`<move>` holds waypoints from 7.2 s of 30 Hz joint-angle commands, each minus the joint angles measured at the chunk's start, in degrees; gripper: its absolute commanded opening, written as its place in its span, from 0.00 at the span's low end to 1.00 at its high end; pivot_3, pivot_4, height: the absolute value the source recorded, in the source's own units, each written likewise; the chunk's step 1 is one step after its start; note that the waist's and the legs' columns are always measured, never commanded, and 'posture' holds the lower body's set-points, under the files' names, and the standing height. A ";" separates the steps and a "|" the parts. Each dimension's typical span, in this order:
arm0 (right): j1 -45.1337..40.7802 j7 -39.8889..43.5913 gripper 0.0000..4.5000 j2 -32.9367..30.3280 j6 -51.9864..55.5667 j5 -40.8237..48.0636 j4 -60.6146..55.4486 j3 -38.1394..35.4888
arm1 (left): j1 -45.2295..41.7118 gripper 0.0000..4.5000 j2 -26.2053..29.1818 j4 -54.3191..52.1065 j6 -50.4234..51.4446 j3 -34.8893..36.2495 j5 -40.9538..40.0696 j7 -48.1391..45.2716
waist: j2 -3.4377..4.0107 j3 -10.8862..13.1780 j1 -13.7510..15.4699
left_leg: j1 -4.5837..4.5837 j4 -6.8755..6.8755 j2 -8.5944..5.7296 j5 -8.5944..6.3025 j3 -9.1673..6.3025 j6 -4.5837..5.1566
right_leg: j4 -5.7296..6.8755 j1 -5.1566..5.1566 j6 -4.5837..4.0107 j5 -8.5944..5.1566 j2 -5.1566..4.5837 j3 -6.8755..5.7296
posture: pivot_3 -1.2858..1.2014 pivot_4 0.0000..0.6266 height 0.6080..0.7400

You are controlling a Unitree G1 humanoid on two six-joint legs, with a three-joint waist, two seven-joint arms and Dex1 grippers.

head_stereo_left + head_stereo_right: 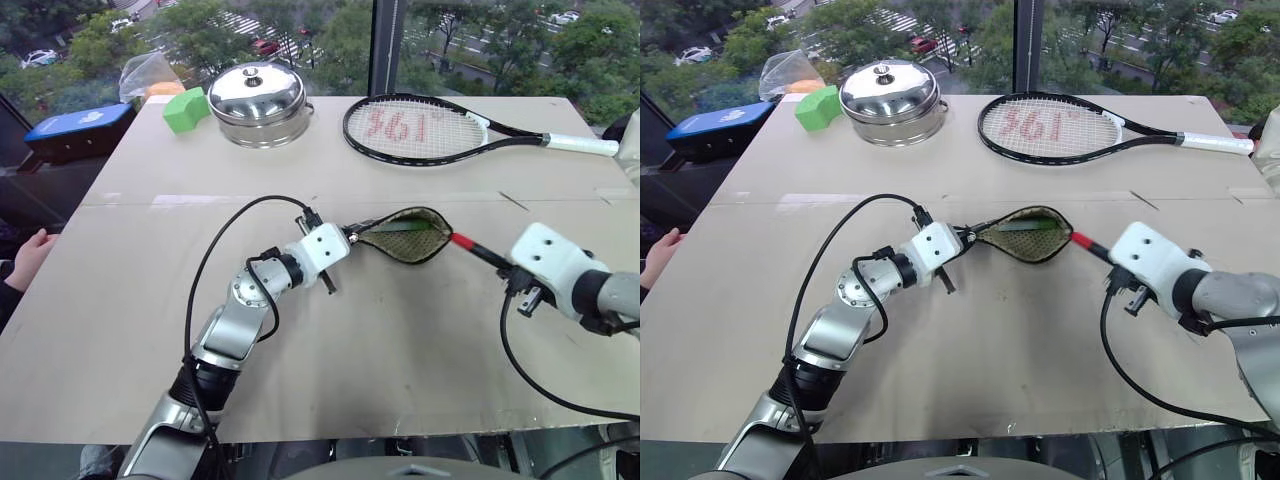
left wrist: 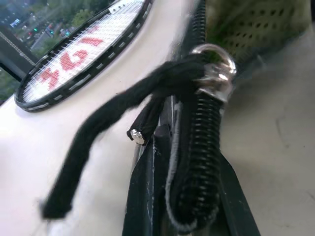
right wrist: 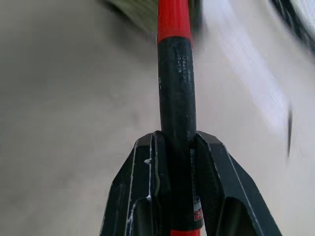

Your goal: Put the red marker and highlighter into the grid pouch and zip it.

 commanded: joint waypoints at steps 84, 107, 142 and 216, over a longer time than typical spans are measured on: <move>-16.19 2.79 0.00 36.64 -30.70 -7.81 21.88 18.43 | 3.76 0.00 5.03 -3.91 -1.53 4.15 -11.09 -9.86 | 0.00 0.03 0.10 | -0.01 0.10 -0.06 0.24 -0.07 -0.40 | 0.20 0.05 -0.30 0.21 -0.05 -0.13 | 0.52 0.24 1.00; -14.94 -7.78 0.47 41.59 -4.73 7.96 13.81 5.95 | 4.36 0.00 6.22 -0.77 -11.28 3.23 -8.70 -10.34 | 0.03 0.05 0.02 | -0.01 0.08 -0.05 0.10 -0.08 -0.16 | 0.22 0.02 -0.32 0.22 -0.09 -0.11 | 0.52 0.24 1.00; -17.43 -4.99 0.47 37.25 -0.92 18.35 12.74 8.72 | 6.12 0.00 6.29 -0.15 -20.57 3.51 -4.12 -5.88 | 0.07 0.07 -0.22 | -0.04 0.00 -0.08 0.07 -0.09 -0.10 | 0.18 0.00 -0.29 0.20 -0.12 -0.15 | 0.52 0.24 1.00; -11.64 -0.07 0.62 30.77 -28.50 3.21 14.22 18.10 | 8.99 0.00 7.98 1.80 -23.12 2.86 -6.72 -7.97 | 0.06 0.07 0.03 | -0.05 0.02 -0.07 0.07 -0.15 -0.11 | 0.18 0.00 -0.30 0.20 -0.20 -0.24 | 0.52 0.24 1.00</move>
